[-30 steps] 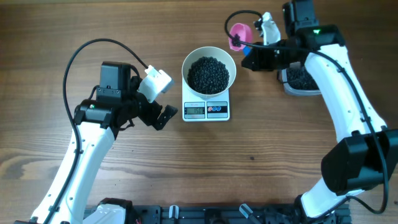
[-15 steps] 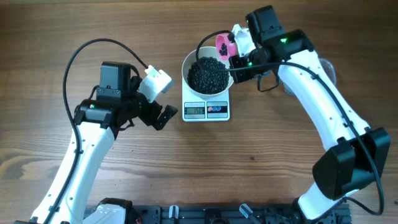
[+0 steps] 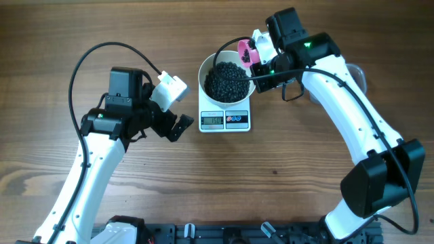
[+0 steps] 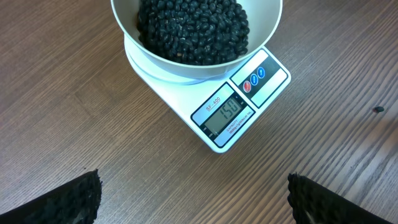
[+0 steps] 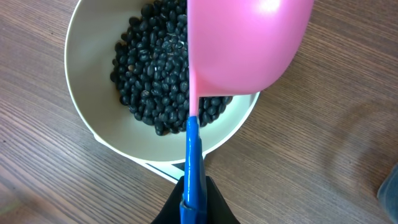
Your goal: Scoop item into bowl and weigh 150g on scale
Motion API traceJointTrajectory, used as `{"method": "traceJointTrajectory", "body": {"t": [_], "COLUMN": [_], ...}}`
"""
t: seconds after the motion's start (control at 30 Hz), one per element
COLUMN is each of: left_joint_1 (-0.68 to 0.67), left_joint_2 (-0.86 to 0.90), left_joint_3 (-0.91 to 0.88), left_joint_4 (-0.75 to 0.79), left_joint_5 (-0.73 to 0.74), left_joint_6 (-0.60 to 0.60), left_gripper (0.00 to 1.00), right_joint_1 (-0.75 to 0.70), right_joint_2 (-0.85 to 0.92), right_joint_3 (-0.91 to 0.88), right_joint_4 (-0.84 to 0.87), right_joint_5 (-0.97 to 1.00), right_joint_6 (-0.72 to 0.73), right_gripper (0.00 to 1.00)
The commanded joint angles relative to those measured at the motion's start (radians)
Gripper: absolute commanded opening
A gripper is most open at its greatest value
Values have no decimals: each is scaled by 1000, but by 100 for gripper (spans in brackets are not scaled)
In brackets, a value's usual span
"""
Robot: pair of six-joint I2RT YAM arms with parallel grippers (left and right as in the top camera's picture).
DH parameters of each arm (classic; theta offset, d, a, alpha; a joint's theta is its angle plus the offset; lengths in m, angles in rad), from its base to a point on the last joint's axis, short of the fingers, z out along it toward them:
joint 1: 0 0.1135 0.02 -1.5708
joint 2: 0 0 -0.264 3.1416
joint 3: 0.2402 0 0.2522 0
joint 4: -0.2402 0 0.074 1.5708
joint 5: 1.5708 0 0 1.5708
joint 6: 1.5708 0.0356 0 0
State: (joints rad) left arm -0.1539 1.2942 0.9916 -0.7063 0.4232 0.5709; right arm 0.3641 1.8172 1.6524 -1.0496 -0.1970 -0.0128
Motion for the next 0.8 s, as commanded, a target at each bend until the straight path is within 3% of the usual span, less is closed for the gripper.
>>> {"method": "traceJointTrajectory", "body": {"t": [0.0, 0.77], "left_joint_1": [5, 5], "left_joint_2": [-3, -3], "left_joint_3": [-6, -6], "left_joint_4": [3, 3], "left_joint_5": [5, 5], "left_joint_6": [-3, -3], "left_gripper": [100, 100], "right_joint_1": [19, 79], "right_joint_2": [-27, -27], "right_joint_3": [19, 19], "right_joint_4": [4, -3], "right_joint_5": [17, 68], "right_joint_6": [-14, -13], "right_gripper": [4, 4]}}
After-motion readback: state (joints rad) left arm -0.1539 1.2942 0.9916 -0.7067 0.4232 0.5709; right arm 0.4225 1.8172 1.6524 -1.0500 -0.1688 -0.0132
